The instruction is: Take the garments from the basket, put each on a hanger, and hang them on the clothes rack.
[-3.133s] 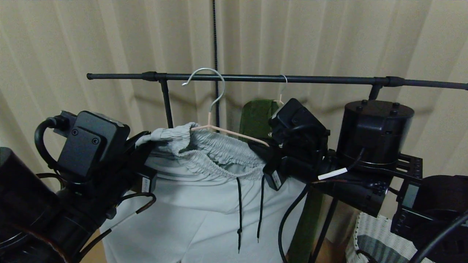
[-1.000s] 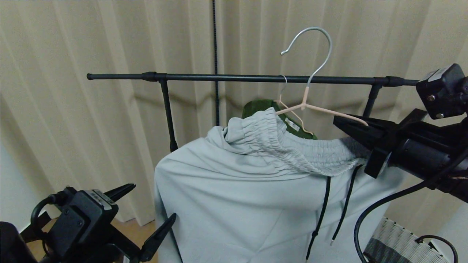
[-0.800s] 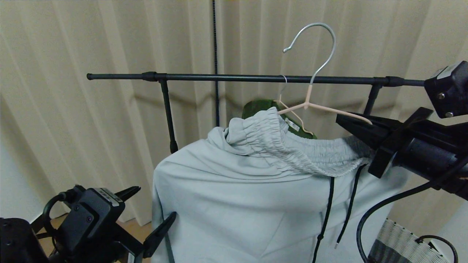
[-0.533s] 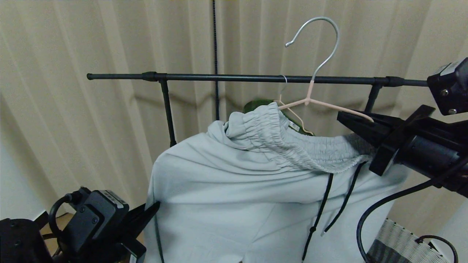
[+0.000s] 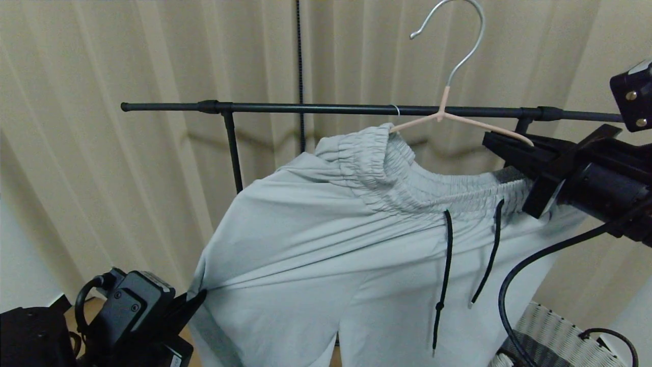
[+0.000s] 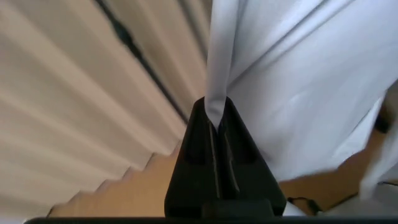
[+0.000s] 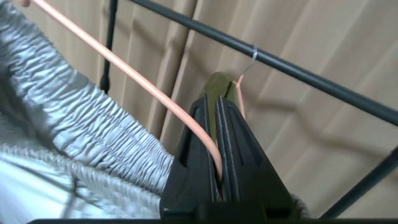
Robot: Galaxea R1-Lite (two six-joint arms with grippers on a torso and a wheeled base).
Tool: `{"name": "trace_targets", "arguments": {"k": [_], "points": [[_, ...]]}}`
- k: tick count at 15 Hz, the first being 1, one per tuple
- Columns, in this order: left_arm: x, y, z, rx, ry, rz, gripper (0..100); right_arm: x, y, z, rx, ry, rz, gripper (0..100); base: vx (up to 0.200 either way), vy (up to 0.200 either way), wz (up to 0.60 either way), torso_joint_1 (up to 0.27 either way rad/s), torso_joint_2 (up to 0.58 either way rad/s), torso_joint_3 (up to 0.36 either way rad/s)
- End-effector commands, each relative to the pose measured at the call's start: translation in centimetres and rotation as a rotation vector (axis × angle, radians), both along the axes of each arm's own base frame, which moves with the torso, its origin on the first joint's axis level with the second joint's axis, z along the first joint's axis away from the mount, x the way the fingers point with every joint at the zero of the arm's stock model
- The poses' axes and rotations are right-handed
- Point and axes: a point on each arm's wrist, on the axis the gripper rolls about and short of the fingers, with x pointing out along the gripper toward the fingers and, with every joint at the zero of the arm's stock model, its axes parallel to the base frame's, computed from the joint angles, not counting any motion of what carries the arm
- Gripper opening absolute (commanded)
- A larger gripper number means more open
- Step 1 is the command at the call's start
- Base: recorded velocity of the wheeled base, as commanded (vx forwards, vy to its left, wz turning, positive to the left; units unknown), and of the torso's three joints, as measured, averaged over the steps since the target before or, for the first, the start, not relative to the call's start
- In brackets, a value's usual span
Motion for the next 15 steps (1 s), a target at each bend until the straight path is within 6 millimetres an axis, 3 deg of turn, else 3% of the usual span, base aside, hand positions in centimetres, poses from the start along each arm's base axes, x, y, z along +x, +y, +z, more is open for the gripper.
{"name": "trace_targets", "arguments": {"k": [1,9,10,13,15], "points": [[0.2,0.2,-0.1,0.011,0.006,0.018,0,0.3,-0.3,0.6,0.008,-0.016,-0.018,0,0.0,0.0,0.0,0.0,0.0,0.0],[0.1,0.3,0.2,-0.01,-0.011,0.017,0,0.5,-0.4,0.4,0.002,-0.005,-0.03,0,0.0,0.0,0.0,0.0,0.0,0.0],[-0.1,0.3,0.5,-0.022,-0.029,0.009,100,0.5,-0.5,0.3,0.002,-0.004,-0.03,0,0.0,0.0,0.0,0.0,0.0,0.0],[-0.4,0.1,0.8,-0.036,-0.045,-0.021,100,0.5,-0.5,0.2,0.0,0.0,-0.041,0,0.0,0.0,0.0,0.0,0.0,0.0],[-1.4,-0.7,2.4,-0.139,-0.131,-0.139,100,0.8,-1.5,-0.3,-0.013,0.025,-0.115,0,0.0,0.0,0.0,0.0,0.0,0.0]]}}
